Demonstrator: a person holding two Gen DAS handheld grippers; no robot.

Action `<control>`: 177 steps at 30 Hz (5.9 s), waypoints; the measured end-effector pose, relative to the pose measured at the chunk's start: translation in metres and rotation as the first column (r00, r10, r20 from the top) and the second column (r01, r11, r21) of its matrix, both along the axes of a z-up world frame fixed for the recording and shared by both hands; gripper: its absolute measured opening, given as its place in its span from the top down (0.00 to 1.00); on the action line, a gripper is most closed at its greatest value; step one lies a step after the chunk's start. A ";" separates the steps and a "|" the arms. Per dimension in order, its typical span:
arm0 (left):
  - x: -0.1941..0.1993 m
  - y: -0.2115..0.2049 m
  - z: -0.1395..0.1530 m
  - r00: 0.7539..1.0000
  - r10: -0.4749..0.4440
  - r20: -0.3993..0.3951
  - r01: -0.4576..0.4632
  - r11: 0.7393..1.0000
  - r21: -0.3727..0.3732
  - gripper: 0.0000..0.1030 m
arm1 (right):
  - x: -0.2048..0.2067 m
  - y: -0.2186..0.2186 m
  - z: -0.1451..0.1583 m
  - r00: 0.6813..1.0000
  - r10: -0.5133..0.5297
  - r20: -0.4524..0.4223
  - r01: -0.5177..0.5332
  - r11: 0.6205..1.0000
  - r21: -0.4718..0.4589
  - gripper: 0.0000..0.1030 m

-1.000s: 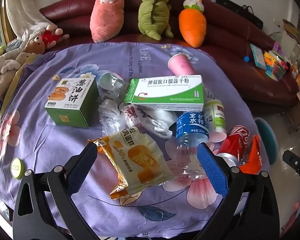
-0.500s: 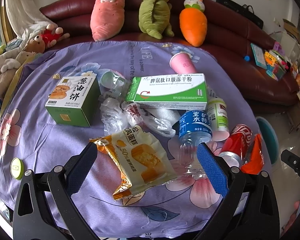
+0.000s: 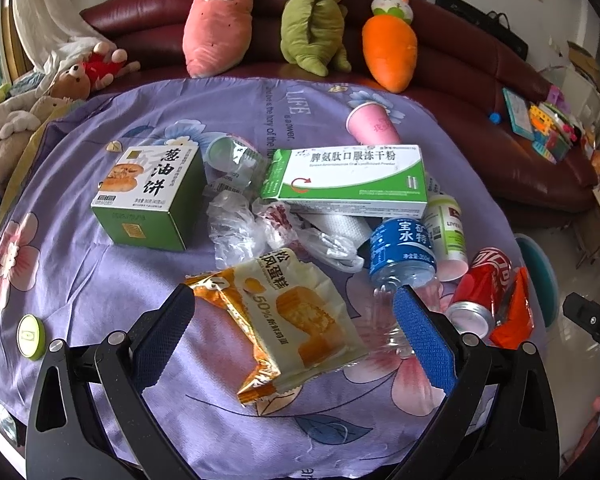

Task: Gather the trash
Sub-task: 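Close the right tool on the clear blue-label water bottle while left tool approaches the box, then grasp the green-and-white medicine box with the left tool and lift it while right holds bottle, then carry both items over the teal bin and open the left tool to drop the box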

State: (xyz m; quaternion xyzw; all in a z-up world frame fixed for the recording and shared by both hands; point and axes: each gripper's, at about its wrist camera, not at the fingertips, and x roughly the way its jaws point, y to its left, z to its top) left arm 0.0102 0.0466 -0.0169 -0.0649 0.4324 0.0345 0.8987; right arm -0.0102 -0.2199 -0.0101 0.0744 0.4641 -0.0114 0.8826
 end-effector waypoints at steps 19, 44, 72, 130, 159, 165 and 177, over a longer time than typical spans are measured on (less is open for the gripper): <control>0.020 0.085 -0.025 0.997 0.072 -0.016 -0.072 0.997 -0.035 0.04 | 0.066 0.107 -0.019 0.958 0.246 -0.147 -0.232 0.967 0.107 0.21; 0.029 0.135 -0.038 0.988 0.127 -0.086 -0.133 0.989 -0.068 0.04 | 0.101 0.141 -0.079 0.917 0.276 -0.288 -0.220 0.952 0.211 0.38; 0.065 0.003 -0.013 0.990 -0.138 -0.028 0.140 0.975 0.175 0.04 | 0.070 0.044 0.010 0.977 0.205 -0.053 -0.178 0.930 0.320 0.39; 0.099 -0.156 0.099 0.912 -0.376 0.162 0.378 0.925 0.020 0.68 | 0.060 -0.148 0.009 0.989 -0.135 0.053 0.096 0.881 0.463 0.38; 0.136 -0.118 0.038 0.959 -0.278 -0.056 0.270 0.956 -0.112 0.69 | 0.062 -0.163 -0.036 0.993 -0.113 -0.036 0.115 0.840 0.530 0.39; 0.121 -0.095 0.036 0.976 -0.218 -0.018 0.219 0.975 0.036 0.69 | 0.063 -0.148 -0.027 0.994 -0.102 -0.031 0.104 0.860 0.500 0.38; 0.097 -0.007 0.082 0.990 -0.071 0.123 0.089 0.985 -0.148 0.69 | 0.071 -0.091 -0.003 1.000 -0.009 -0.004 0.010 0.895 0.445 0.38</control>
